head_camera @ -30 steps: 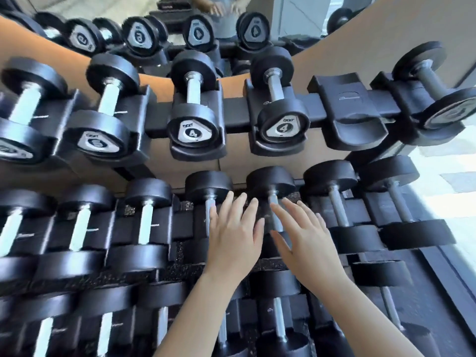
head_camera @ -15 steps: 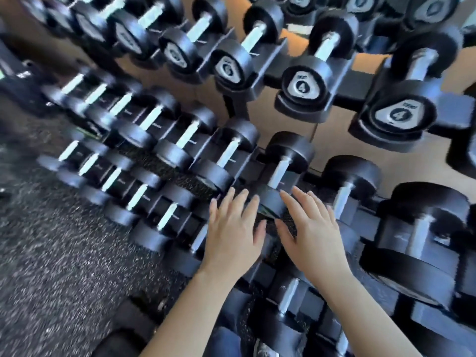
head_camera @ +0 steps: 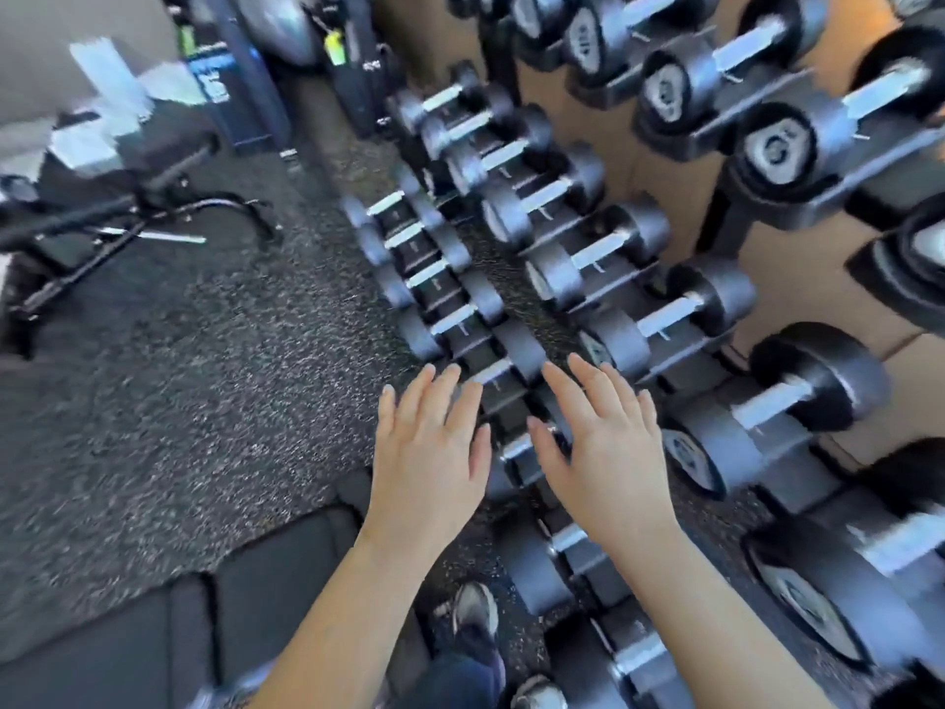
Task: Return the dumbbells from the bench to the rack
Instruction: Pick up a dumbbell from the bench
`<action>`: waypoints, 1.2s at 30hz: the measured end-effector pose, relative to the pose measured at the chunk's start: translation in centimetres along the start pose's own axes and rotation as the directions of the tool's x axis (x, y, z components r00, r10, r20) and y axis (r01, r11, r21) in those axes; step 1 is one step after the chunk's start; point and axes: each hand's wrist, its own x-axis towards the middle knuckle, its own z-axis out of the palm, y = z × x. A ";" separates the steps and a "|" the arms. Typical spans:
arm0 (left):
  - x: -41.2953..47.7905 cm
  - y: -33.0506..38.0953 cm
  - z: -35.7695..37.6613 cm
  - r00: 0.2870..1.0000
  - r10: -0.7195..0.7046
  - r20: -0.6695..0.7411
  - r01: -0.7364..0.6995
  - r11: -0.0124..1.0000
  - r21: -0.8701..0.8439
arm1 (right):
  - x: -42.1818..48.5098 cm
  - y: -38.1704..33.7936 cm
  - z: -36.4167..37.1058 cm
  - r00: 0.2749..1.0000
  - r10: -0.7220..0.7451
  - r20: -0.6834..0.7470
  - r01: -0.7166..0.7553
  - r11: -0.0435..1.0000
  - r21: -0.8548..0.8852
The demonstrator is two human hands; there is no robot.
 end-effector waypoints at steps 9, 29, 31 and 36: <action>0.0 -8.3 0.9 0.967 -0.250 -0.046 0.251 0.968 0.019 | 6.4 -6.8 5.5 0.970 -0.222 0.095 0.217 0.974 0.064; 6.9 -21.9 2.1 0.874 -0.439 -0.209 0.445 0.895 -0.020 | 17.8 -16.7 13.9 0.889 -0.453 0.068 0.445 0.889 0.108; 7.7 -23.3 2.2 0.856 -0.465 -0.227 0.471 0.881 -0.027 | 19.3 -18.0 14.9 0.874 -0.482 0.063 0.473 0.873 0.119; 11.3 -27.9 3.6 0.812 -0.516 -0.272 0.522 0.851 -0.057 | 25.1 -21.1 18.8 0.832 -0.551 0.070 0.536 0.830 0.156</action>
